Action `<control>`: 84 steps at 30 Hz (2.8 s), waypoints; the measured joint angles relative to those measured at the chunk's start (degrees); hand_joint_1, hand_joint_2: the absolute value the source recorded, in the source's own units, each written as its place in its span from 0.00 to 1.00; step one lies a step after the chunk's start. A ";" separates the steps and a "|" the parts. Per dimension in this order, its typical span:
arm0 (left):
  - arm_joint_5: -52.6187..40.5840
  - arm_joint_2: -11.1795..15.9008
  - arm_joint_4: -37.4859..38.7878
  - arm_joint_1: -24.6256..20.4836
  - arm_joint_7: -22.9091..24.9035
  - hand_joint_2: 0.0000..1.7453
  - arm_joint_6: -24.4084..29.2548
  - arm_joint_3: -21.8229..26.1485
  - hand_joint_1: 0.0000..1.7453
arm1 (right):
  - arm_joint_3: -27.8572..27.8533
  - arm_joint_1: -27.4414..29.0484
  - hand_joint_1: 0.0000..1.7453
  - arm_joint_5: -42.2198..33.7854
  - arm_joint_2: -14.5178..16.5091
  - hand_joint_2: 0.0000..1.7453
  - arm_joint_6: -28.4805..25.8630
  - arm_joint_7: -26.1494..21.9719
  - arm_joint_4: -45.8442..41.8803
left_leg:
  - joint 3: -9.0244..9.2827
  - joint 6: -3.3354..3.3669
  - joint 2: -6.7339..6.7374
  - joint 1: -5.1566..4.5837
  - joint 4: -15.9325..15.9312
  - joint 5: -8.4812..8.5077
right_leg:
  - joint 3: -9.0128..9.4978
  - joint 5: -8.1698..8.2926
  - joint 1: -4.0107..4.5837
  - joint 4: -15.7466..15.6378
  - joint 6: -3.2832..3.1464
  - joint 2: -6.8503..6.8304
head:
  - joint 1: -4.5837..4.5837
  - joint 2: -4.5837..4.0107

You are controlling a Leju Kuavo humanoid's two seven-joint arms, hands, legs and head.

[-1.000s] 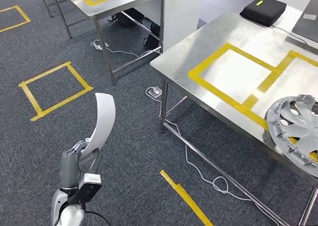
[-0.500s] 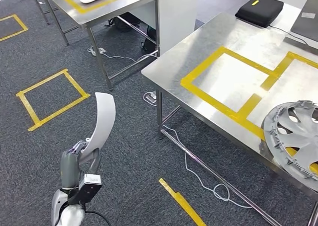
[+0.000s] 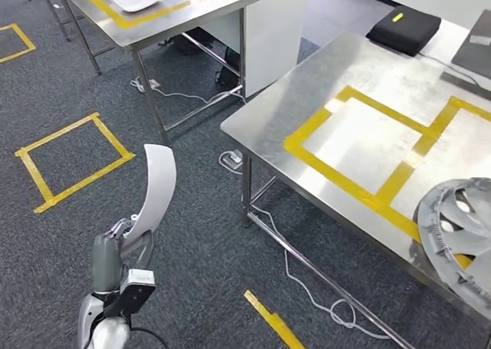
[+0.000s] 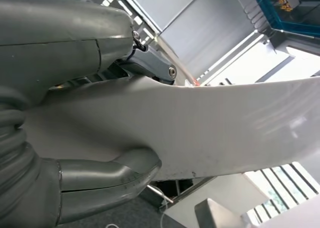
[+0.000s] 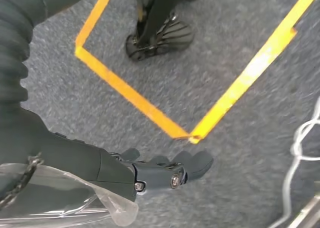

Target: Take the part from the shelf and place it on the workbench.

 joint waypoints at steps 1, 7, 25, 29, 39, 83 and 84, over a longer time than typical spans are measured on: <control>-0.01 -0.03 0.00 -0.04 0.00 1.00 0.00 -0.02 1.00 | 0.01 -0.11 0.00 0.00 0.01 1.00 0.02 0.00 0.01 | 0.37 0.11 0.02 -0.01 -0.07 -0.35 | -2.11 -1.22 -0.13 3.44 0.28 -0.06 | 0.25 0.00; -0.06 -0.07 0.02 0.02 -0.04 1.00 -0.01 -0.04 1.00 | -0.03 0.26 0.00 0.08 0.02 1.00 0.12 0.08 0.01 | 3.70 -0.15 0.36 -0.08 -0.10 -3.38 | -7.71 1.68 -0.50 3.49 0.66 -0.97 | 0.50 0.01; -7.96 0.59 1.68 -7.89 4.48 1.00 -1.43 -2.06 1.00 | -0.06 -0.78 0.00 2.76 -0.19 1.00 0.79 -0.07 0.17 | -1.36 -2.69 -2.48 0.55 2.26 -0.50 | -1.97 4.39 -0.24 -3.56 -2.07 4.66 | -0.13 0.01; -8.15 0.50 2.00 -8.99 4.64 1.00 -1.53 -2.44 1.00 | -0.06 -0.43 0.00 2.99 -0.28 1.00 0.78 -0.09 0.19 | -1.13 -1.61 -1.57 0.79 0.95 0.09 | -3.10 3.56 -0.24 -2.85 -0.79 4.69 | -0.04 0.01; -8.91 0.30 2.42 -9.62 4.66 1.00 -2.19 -3.47 1.00 | 0.04 -0.82 0.00 3.17 -0.42 1.00 0.99 -0.07 0.23 | 0.18 -1.37 3.97 0.46 0.74 -1.09 | -5.82 4.97 -0.06 -0.34 -0.13 -3.68 | 0.47 0.01; -14.81 0.15 10.25 -17.54 12.73 1.00 -3.74 -4.49 1.00 | 0.29 -1.51 0.00 5.74 -0.79 1.00 2.44 0.66 0.39 | -3.49 -2.74 0.46 0.60 10.55 -4.61 | -3.48 6.17 -0.66 -4.31 -1.94 1.91 | 0.15 0.01; -15.62 0.11 11.81 -18.98 13.81 1.00 -3.97 -4.48 1.00 | 0.37 -1.57 0.00 6.04 -0.79 1.00 2.80 0.95 0.43 | -1.94 -2.41 0.18 0.52 6.63 -2.47 | -3.37 6.10 -0.57 -4.26 -1.81 2.16 | 0.17 0.01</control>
